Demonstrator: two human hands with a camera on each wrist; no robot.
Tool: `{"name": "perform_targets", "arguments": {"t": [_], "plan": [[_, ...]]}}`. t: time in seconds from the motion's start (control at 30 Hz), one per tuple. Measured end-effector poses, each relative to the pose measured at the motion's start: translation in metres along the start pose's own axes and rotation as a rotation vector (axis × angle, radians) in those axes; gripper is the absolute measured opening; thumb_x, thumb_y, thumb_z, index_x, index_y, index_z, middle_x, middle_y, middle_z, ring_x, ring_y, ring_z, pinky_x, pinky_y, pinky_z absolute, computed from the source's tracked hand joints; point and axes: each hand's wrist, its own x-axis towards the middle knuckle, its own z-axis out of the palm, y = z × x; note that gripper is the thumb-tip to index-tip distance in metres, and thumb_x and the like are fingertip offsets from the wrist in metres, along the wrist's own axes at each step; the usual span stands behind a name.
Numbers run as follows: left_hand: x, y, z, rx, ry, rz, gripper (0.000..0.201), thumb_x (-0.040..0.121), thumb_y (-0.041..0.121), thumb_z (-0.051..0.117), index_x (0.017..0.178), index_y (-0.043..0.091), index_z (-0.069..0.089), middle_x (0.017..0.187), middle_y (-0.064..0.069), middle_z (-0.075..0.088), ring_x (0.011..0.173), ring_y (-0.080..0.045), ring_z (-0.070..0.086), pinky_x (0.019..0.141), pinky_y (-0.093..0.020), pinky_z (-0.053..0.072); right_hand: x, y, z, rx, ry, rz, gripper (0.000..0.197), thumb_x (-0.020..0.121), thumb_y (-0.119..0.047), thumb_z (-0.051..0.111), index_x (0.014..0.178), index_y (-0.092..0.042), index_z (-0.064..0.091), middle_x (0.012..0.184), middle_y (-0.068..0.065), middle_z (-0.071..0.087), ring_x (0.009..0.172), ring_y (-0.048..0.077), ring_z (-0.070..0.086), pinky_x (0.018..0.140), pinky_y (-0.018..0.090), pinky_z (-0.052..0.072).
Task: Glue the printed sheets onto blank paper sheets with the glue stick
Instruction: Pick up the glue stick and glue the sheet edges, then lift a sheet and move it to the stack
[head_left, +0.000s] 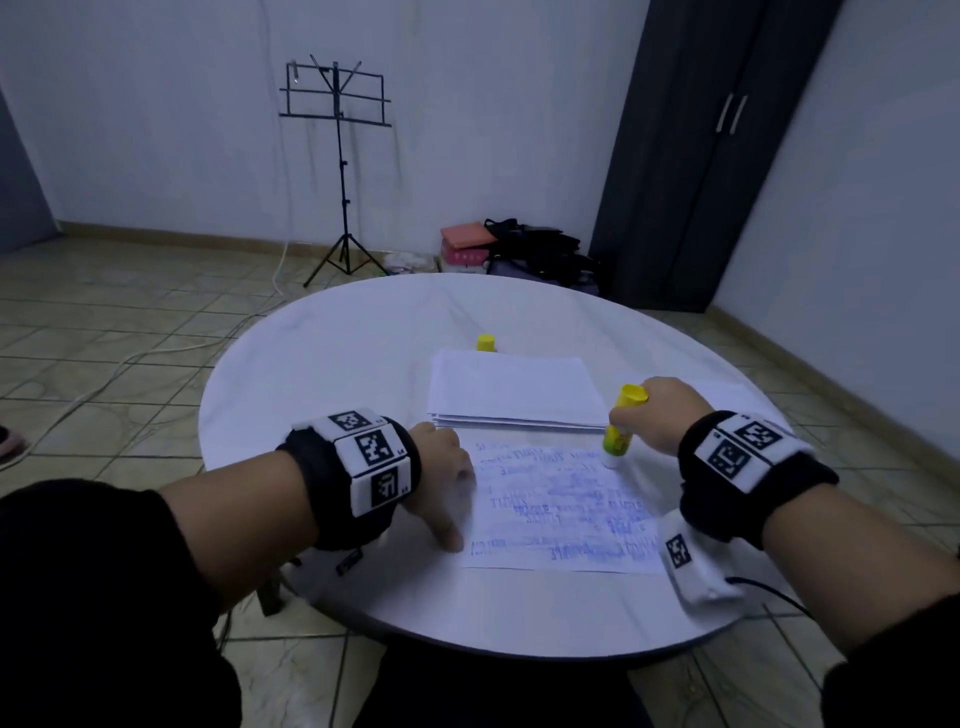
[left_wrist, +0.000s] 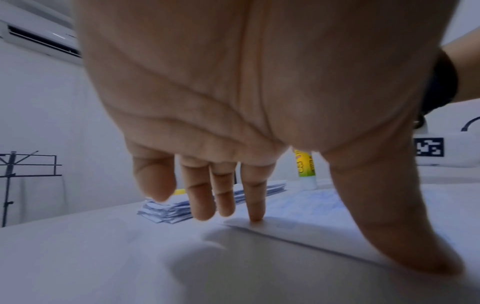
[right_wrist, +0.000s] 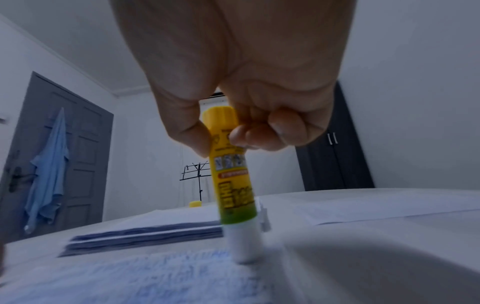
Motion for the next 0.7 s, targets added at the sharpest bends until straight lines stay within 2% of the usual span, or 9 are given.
{"name": "perform_targets", "arguments": {"t": [0.1,0.17,0.23,0.27,0.33,0.4,0.5,0.63,0.7], "plan": [[-0.003,-0.003,0.001,-0.075,-0.013,-0.054,0.082,0.067,0.065,0.071,0.136,0.035,0.038,0.138,0.009,0.041,0.128,-0.02,0.03,0.102,-0.037,0.032,-0.005,-0.008,0.002,0.081,0.032,-0.032,0.015,0.083,-0.017,0.057,0.079,-0.003,0.054,0.068,0.005,0.049,0.06,0.019,0.046,0.051,0.026,0.032],[-0.004,-0.004,0.002,-0.106,-0.04,-0.085,0.082,0.059,0.068,0.074,0.126,0.036,0.039,0.131,0.01,0.047,0.126,-0.019,0.032,0.102,-0.04,0.034,-0.011,-0.023,0.008,0.136,0.019,-0.116,0.022,0.082,-0.019,0.054,0.082,0.001,0.062,0.069,0.005,0.051,0.064,0.021,0.05,0.056,0.027,0.037],[-0.009,-0.001,0.001,-0.098,-0.052,-0.128,0.08,0.05,0.072,0.075,0.113,0.038,0.038,0.124,0.008,0.049,0.124,-0.021,0.036,0.101,-0.043,0.035,-0.022,-0.042,0.016,0.166,-0.035,-0.223,0.023,0.084,-0.021,0.053,0.081,0.001,0.062,0.072,0.005,0.05,0.067,0.021,0.049,0.059,0.029,0.037],[-0.011,0.001,0.0,-0.098,-0.05,-0.143,0.087,0.049,0.073,0.075,0.118,0.038,0.036,0.127,0.006,0.047,0.126,-0.023,0.035,0.103,-0.044,0.035,-0.029,-0.052,0.021,0.162,-0.072,-0.265,0.021,0.085,-0.021,0.053,0.079,-0.002,0.058,0.071,0.004,0.048,0.066,0.02,0.047,0.057,0.029,0.036],[-0.013,0.003,0.0,-0.1,-0.039,-0.153,0.108,0.057,0.069,0.075,0.142,0.029,0.021,0.141,0.002,0.04,0.133,-0.025,0.031,0.108,-0.042,0.03,-0.039,-0.069,0.034,0.121,-0.132,-0.342,0.019,0.085,-0.022,0.054,0.08,-0.004,0.057,0.073,0.004,0.05,0.066,0.019,0.047,0.057,0.029,0.035],[-0.017,0.005,-0.004,-0.101,-0.014,-0.143,0.105,0.068,0.06,0.074,0.147,0.023,0.014,0.143,-0.001,0.036,0.134,-0.026,0.031,0.107,-0.037,0.028,-0.046,-0.08,0.046,0.06,-0.164,-0.403,0.022,0.085,-0.027,0.056,0.077,-0.007,0.056,0.076,0.004,0.051,0.075,0.022,0.049,0.057,0.028,0.034],[-0.027,0.009,-0.01,-0.134,-0.009,-0.156,0.095,0.072,0.053,0.075,0.144,0.025,0.022,0.14,-0.002,0.038,0.131,-0.028,0.035,0.102,-0.037,0.032,-0.054,-0.087,0.055,-0.029,-0.211,-0.472,0.031,0.086,-0.036,0.056,0.068,-0.012,0.048,0.076,0.004,0.051,0.078,0.023,0.049,0.054,0.028,0.031],[-0.027,0.01,-0.01,-0.156,-0.031,-0.126,0.083,0.072,0.051,0.077,0.138,0.024,0.034,0.132,0.001,0.043,0.127,-0.026,0.039,0.09,-0.031,0.032,-0.073,-0.085,0.048,-0.09,-0.278,-0.552,0.029,0.088,-0.028,0.053,0.064,-0.014,0.045,0.079,0.006,0.053,0.076,0.022,0.049,0.054,0.026,0.033],[-0.023,0.011,-0.01,-0.135,-0.002,-0.089,0.088,0.068,0.051,0.079,0.138,0.026,0.033,0.135,0.003,0.045,0.129,-0.026,0.039,0.092,-0.03,0.032,-0.081,-0.077,0.042,-0.096,-0.29,-0.553,0.025,0.086,-0.025,0.055,0.066,-0.012,0.047,0.076,0.005,0.051,0.071,0.02,0.047,0.053,0.027,0.033]]}}
